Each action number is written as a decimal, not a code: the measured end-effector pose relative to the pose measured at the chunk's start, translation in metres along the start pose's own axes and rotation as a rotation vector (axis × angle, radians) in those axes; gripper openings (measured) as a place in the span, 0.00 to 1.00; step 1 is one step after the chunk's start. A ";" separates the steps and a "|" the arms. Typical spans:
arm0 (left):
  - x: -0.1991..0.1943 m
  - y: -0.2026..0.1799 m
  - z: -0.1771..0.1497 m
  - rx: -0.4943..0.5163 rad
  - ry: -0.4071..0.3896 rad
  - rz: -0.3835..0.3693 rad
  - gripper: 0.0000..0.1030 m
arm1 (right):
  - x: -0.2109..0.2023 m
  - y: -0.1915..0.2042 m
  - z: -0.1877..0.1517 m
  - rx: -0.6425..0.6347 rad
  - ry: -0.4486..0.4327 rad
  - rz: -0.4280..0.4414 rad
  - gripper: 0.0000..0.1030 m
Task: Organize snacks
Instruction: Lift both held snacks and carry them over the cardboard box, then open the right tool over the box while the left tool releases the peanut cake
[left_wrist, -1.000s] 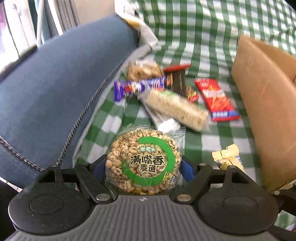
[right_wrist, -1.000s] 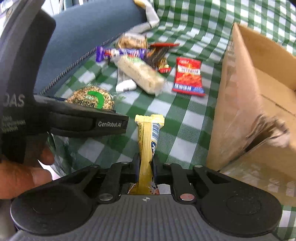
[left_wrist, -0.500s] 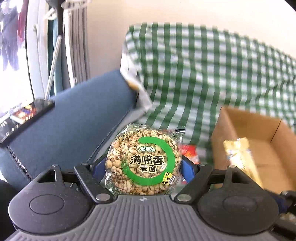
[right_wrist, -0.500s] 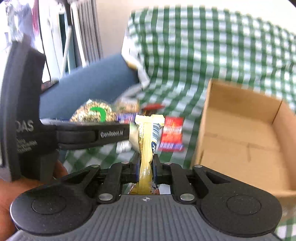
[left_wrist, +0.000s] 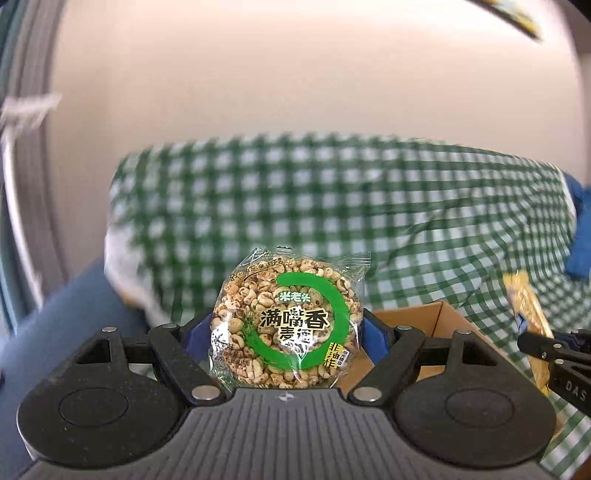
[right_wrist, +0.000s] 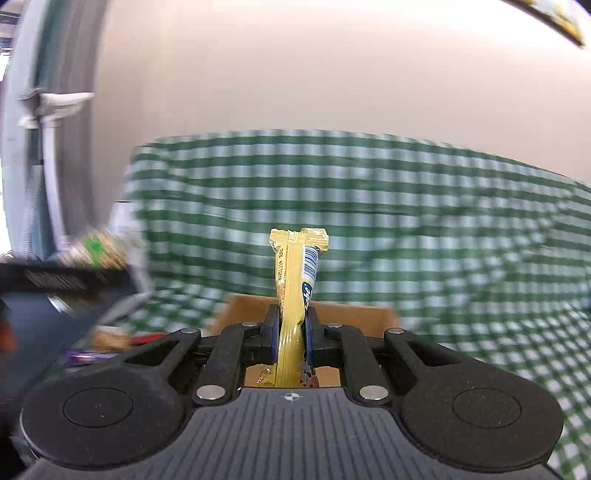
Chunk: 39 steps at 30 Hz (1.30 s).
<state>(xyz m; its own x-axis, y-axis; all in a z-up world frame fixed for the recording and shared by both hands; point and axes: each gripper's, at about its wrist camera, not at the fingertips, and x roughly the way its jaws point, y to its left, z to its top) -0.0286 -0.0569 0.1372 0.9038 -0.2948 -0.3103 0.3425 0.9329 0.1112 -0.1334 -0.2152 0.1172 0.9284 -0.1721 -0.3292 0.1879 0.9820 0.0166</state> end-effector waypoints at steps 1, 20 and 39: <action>0.000 -0.007 -0.008 0.034 -0.029 -0.015 0.81 | 0.006 -0.009 -0.010 0.027 0.013 -0.024 0.13; 0.032 -0.057 -0.074 0.119 0.049 -0.150 0.81 | 0.044 -0.007 -0.048 -0.016 0.126 -0.122 0.13; 0.032 -0.053 -0.078 0.087 0.070 -0.177 0.81 | 0.054 -0.006 -0.052 -0.014 0.138 -0.140 0.13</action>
<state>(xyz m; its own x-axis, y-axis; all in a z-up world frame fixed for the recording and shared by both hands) -0.0378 -0.0999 0.0475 0.8085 -0.4349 -0.3965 0.5182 0.8455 0.1293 -0.1006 -0.2261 0.0501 0.8406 -0.2956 -0.4540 0.3068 0.9504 -0.0508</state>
